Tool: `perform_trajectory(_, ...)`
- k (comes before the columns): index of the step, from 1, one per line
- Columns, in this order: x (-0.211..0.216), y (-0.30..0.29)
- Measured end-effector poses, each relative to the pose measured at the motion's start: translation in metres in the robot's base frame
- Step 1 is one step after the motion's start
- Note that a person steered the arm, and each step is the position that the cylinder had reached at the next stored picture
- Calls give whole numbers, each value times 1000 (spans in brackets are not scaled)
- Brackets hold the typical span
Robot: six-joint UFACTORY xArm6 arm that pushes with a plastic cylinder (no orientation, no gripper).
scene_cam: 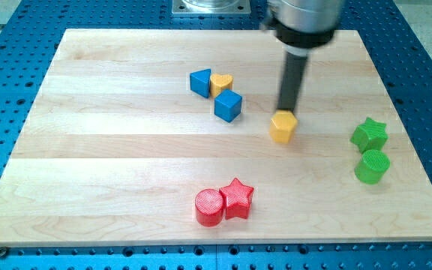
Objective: Push the yellow blocks into the blue blocks
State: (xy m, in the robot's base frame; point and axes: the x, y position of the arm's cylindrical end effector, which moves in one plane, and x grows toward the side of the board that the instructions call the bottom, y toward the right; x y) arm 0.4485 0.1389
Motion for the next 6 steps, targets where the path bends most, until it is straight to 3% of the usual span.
perform_trajectory(2, 37, -62)
perform_trajectory(3, 42, -145)
perform_trajectory(4, 93, -151)
perform_trajectory(5, 84, -239)
perform_trajectory(6, 48, -216)
